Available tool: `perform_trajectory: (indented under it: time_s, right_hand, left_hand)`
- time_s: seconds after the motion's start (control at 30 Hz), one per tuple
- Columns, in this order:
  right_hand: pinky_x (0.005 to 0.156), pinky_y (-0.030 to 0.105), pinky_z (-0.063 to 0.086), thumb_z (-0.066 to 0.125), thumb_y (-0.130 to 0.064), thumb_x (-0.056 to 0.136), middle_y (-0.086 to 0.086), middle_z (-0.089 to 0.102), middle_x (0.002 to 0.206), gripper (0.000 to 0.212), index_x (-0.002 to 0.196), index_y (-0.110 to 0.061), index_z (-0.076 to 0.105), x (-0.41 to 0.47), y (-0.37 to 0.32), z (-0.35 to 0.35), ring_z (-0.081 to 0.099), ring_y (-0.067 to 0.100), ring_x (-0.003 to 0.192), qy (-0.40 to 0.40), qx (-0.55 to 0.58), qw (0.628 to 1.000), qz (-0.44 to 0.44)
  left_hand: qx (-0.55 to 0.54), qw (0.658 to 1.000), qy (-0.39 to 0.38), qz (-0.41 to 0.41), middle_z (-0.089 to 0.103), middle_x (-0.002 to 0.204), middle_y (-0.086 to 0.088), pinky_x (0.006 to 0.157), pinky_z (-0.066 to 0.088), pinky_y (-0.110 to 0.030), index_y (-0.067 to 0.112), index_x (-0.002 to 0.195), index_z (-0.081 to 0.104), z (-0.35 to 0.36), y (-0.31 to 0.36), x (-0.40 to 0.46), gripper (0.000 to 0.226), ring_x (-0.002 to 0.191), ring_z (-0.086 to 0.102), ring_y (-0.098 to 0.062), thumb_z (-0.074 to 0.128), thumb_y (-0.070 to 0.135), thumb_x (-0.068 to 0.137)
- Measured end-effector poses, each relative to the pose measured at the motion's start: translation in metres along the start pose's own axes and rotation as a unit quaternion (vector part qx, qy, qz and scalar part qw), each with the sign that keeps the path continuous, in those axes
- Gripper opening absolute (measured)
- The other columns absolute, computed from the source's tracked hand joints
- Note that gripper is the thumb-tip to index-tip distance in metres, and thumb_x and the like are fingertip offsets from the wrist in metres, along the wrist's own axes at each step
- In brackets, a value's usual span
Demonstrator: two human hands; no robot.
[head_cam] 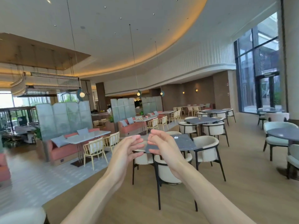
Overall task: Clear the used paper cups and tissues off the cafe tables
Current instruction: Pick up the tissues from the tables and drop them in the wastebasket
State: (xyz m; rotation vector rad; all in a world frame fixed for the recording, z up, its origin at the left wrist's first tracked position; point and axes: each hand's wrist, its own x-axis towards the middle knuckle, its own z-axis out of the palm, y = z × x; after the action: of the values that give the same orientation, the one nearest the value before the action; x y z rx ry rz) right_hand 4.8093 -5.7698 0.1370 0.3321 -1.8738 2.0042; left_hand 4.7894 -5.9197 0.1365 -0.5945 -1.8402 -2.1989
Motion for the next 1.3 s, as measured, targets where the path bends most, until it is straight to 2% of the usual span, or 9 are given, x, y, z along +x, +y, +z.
perform_trajectory:
  time_s: [0.23, 0.4, 0.53, 0.67, 0.83, 1.17, 1.3]
  right_hand:
    - [0.103, 0.040, 0.053, 0.061, -0.025, 0.097, -0.005, 0.064, 0.125, 0.039, 0.136, -0.022, 0.056, 0.145, 0.079, -0.027, 0.062, 0.009, 0.116, -0.009, -0.005, 1.000, 0.014]
    - [0.104, 0.039, 0.052, 0.062, -0.022, 0.095, -0.004, 0.062, 0.128, 0.042, 0.136, -0.022, 0.055, 0.258, 0.146, -0.037, 0.061, 0.009, 0.118, -0.002, -0.020, 1.000, 0.015]
    - [0.104, 0.040, 0.052, 0.063, -0.021, 0.095, 0.000, 0.062, 0.128, 0.041, 0.135, -0.019, 0.055, 0.362, 0.180, -0.059, 0.061, 0.010, 0.118, 0.039, -0.036, 0.999, 0.012]
    - [0.103, 0.039, 0.053, 0.060, -0.021, 0.097, 0.000, 0.062, 0.128, 0.036, 0.132, -0.019, 0.055, 0.451, 0.208, -0.086, 0.062, 0.009, 0.116, 0.080, -0.055, 0.995, 0.012]
    - [0.101, 0.038, 0.054, 0.061, -0.025, 0.097, 0.002, 0.064, 0.123, 0.038, 0.134, -0.020, 0.055, 0.543, 0.269, -0.103, 0.063, 0.009, 0.113, 0.103, -0.077, 0.991, 0.024]
    - [0.101, 0.041, 0.054, 0.064, -0.027, 0.093, 0.001, 0.063, 0.126, 0.045, 0.136, -0.017, 0.055, 0.761, 0.434, -0.075, 0.063, 0.011, 0.114, 0.087, -0.055, 0.993, 0.059]
    - [0.101, 0.041, 0.054, 0.064, -0.035, 0.080, 0.000, 0.064, 0.123, 0.058, 0.133, -0.015, 0.055, 0.862, 0.482, -0.045, 0.063, 0.012, 0.114, 0.065, -0.025, 0.995, 0.076]
  left_hand:
    - [0.009, 1.000, 0.019, -0.001, 0.075, 0.112, -0.012, 0.096, 0.055, -0.049, 0.006, 0.116, 0.069, 0.009, -0.083, 0.137, 0.027, 0.108, 0.071, -0.026, 0.050, 0.020, 0.101]
    - [0.006, 1.000, -0.002, 0.015, 0.075, 0.114, -0.011, 0.094, 0.055, -0.046, 0.009, 0.116, 0.069, 0.008, -0.155, 0.256, 0.026, 0.108, 0.071, -0.024, 0.051, 0.020, 0.102]
    - [-0.019, 0.999, -0.042, 0.008, 0.071, 0.121, -0.017, 0.087, 0.057, -0.041, 0.010, 0.113, 0.068, 0.017, -0.199, 0.374, 0.025, 0.108, 0.070, -0.025, 0.064, 0.026, 0.094]
    - [-0.041, 0.997, -0.066, 0.002, 0.072, 0.117, -0.016, 0.091, 0.056, -0.045, 0.006, 0.115, 0.067, 0.034, -0.241, 0.472, 0.025, 0.110, 0.069, -0.028, 0.048, 0.017, 0.103]
    - [-0.048, 0.995, -0.083, -0.022, 0.073, 0.116, -0.013, 0.094, 0.056, -0.047, 0.004, 0.118, 0.067, 0.038, -0.308, 0.566, 0.027, 0.109, 0.070, -0.026, 0.049, 0.018, 0.103]
    - [-0.027, 0.997, -0.048, -0.051, 0.073, 0.116, -0.015, 0.097, 0.054, -0.049, 0.003, 0.118, 0.066, -0.026, -0.457, 0.779, 0.030, 0.111, 0.069, -0.029, 0.047, 0.020, 0.105]
    - [-0.007, 0.997, -0.053, -0.056, 0.075, 0.113, -0.014, 0.097, 0.054, -0.048, 0.003, 0.117, 0.067, -0.055, -0.495, 0.869, 0.029, 0.109, 0.070, -0.027, 0.048, 0.021, 0.104]
